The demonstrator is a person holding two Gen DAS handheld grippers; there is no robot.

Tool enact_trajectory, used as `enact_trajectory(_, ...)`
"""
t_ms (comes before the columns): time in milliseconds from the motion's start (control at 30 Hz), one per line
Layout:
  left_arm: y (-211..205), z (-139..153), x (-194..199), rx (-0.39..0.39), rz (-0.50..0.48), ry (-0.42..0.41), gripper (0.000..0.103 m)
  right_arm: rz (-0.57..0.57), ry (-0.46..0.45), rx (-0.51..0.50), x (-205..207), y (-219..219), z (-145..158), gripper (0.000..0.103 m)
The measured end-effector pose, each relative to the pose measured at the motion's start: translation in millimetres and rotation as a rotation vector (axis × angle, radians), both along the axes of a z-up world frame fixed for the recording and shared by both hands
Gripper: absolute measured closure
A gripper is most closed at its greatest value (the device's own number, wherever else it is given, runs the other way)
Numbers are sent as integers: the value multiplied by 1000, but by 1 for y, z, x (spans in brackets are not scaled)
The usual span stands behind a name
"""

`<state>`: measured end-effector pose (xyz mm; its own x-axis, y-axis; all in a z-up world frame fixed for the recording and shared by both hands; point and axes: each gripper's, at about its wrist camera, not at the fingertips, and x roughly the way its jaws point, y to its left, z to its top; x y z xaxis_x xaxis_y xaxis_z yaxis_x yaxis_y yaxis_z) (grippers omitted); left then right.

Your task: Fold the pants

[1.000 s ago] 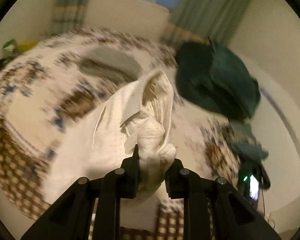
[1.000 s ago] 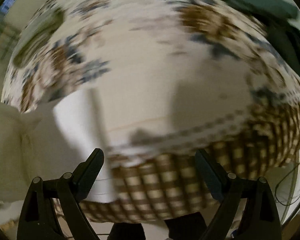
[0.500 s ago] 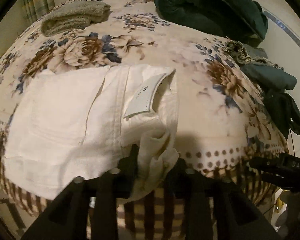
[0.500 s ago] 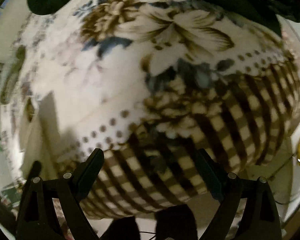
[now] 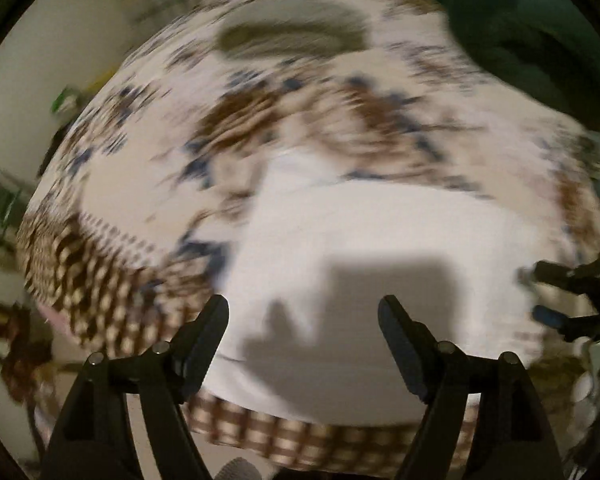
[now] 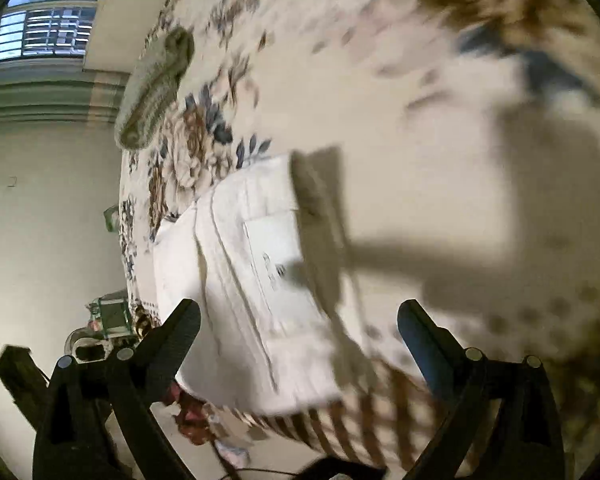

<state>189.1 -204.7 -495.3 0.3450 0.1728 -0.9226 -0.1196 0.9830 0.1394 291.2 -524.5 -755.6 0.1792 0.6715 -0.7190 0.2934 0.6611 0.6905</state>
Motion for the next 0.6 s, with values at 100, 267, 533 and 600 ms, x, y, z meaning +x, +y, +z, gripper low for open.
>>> enact_trajectory(100, 38, -28, 12, 13, 58, 46, 27, -5, 61, -5, 19, 24, -31, 1)
enact_trajectory(267, 77, -61, 24, -67, 139, 89, 26, -48, 75, 14, 13, 30, -27, 85)
enact_trajectory(533, 79, -66, 19, -159, 87, 109, 13, -85, 94, -109, -8, 11, 6, 93)
enact_trajectory(600, 76, -59, 19, -150, 70, 118, 13, -75, 153, -111, -10, 8, -6, 92)
